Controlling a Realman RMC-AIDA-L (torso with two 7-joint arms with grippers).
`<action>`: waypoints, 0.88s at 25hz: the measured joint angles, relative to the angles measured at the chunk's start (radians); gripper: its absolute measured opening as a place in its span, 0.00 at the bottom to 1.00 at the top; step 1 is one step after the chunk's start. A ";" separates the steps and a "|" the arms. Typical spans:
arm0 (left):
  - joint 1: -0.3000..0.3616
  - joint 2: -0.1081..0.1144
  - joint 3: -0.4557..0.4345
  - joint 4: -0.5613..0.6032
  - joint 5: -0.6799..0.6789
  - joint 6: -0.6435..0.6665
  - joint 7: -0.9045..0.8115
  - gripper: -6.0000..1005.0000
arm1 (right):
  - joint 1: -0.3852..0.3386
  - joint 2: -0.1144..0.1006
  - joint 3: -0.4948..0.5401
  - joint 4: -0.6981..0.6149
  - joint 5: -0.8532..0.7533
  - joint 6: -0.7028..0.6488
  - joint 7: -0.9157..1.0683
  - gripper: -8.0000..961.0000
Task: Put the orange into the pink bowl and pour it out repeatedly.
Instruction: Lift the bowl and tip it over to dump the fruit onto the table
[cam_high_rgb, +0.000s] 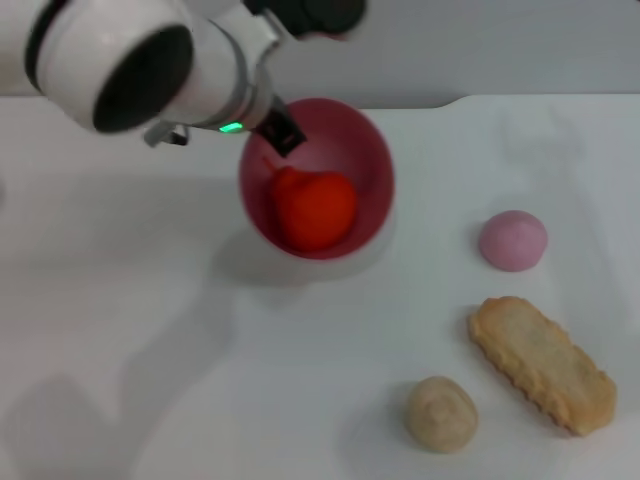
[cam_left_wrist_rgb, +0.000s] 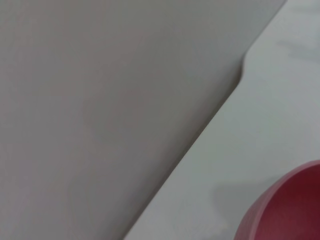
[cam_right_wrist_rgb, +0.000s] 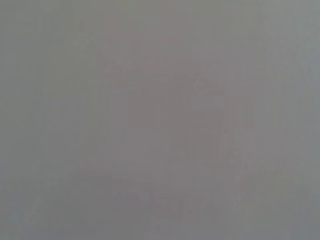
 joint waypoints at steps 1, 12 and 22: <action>0.008 0.000 0.040 0.024 0.020 0.009 0.000 0.05 | -0.005 0.000 0.012 0.001 0.002 -0.001 0.013 0.72; 0.085 -0.005 0.304 0.137 0.376 0.153 -0.010 0.05 | -0.033 -0.010 0.124 0.067 0.163 -0.123 0.029 0.72; 0.139 -0.007 0.450 0.116 0.610 0.239 -0.012 0.05 | -0.144 -0.006 0.299 0.079 0.301 -0.299 0.010 0.72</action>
